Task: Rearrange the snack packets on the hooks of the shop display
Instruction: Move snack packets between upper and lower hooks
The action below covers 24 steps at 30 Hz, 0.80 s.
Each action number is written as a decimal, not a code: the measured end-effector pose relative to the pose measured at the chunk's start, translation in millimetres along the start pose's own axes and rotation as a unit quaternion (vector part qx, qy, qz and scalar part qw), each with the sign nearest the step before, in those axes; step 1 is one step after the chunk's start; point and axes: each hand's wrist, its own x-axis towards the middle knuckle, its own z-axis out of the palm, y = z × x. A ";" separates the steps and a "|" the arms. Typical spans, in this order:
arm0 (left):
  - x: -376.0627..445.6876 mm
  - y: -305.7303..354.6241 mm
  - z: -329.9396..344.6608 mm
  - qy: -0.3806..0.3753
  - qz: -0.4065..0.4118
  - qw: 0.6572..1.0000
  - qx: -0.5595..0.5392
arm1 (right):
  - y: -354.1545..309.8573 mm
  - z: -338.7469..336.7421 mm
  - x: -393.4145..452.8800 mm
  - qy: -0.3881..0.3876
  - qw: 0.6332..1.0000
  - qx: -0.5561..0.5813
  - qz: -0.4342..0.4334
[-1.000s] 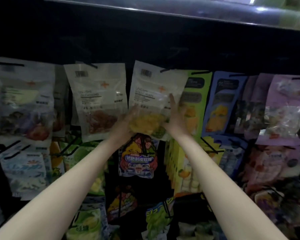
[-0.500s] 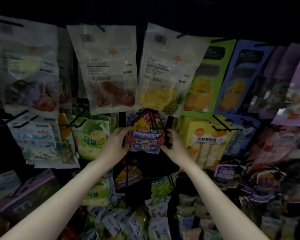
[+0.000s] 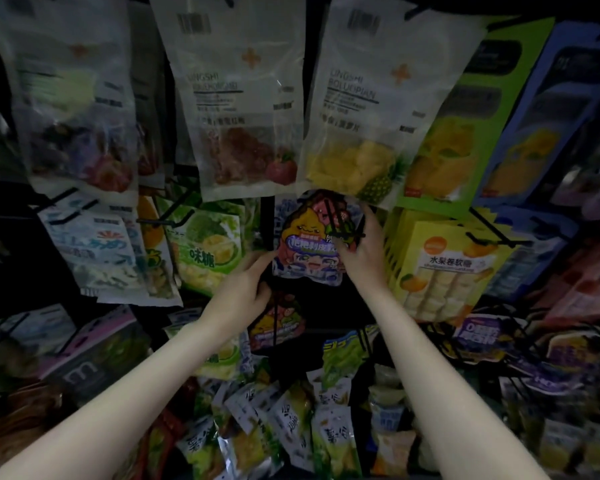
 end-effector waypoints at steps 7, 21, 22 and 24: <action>17.7 -2.1 4.7 0.007 0.007 0.999 -0.031 | 11.2 17.0 22.2 -0.031 0.996 -0.052 0.065; 5.9 -2.9 9.4 -0.006 -0.008 0.999 -0.032 | 15.4 22.1 9.0 -0.070 0.966 0.147 0.200; 5.4 -2.5 9.1 -0.005 -0.007 0.999 -0.034 | 12.9 22.0 8.2 -0.080 0.962 0.157 0.209; 4.8 -1.8 9.2 -0.004 -0.006 0.999 -0.038 | 8.5 18.7 6.7 -0.083 0.961 0.159 0.211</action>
